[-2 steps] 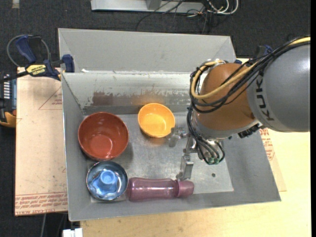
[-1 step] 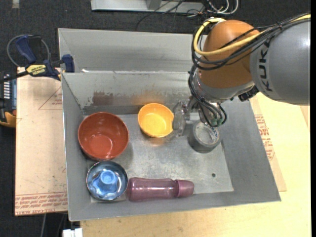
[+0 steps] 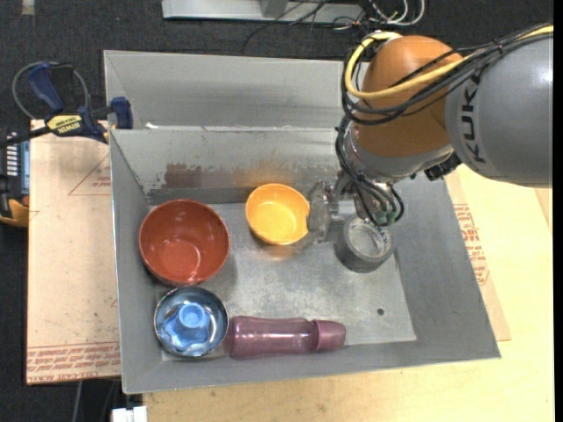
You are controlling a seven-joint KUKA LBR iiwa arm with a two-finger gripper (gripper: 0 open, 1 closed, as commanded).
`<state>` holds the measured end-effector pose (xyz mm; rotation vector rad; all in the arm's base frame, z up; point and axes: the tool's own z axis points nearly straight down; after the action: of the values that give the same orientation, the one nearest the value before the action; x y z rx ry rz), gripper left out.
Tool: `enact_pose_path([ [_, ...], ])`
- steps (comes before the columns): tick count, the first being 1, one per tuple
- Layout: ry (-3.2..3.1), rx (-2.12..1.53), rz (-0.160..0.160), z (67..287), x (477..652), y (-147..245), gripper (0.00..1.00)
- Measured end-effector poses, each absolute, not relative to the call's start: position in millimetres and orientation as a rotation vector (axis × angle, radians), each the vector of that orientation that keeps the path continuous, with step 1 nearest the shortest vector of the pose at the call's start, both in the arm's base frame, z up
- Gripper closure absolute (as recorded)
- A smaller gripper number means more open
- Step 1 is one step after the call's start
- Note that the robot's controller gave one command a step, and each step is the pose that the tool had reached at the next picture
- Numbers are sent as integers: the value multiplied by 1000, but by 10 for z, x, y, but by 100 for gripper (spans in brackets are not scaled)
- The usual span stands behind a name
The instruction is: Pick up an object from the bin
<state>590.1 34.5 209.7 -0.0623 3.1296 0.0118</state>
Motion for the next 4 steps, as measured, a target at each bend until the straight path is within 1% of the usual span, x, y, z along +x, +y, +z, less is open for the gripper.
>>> enact_pose_path([
  [1, 3125, -231, 14, 1367, 5913, 743, 100],
  [2, 3102, -313, 11, 1521, 6204, 970, 100],
  [3, 3111, -301, 11, 1835, 6192, 469, 0],
  [4, 3113, -304, 13, 1826, 6186, 485, 0],
])
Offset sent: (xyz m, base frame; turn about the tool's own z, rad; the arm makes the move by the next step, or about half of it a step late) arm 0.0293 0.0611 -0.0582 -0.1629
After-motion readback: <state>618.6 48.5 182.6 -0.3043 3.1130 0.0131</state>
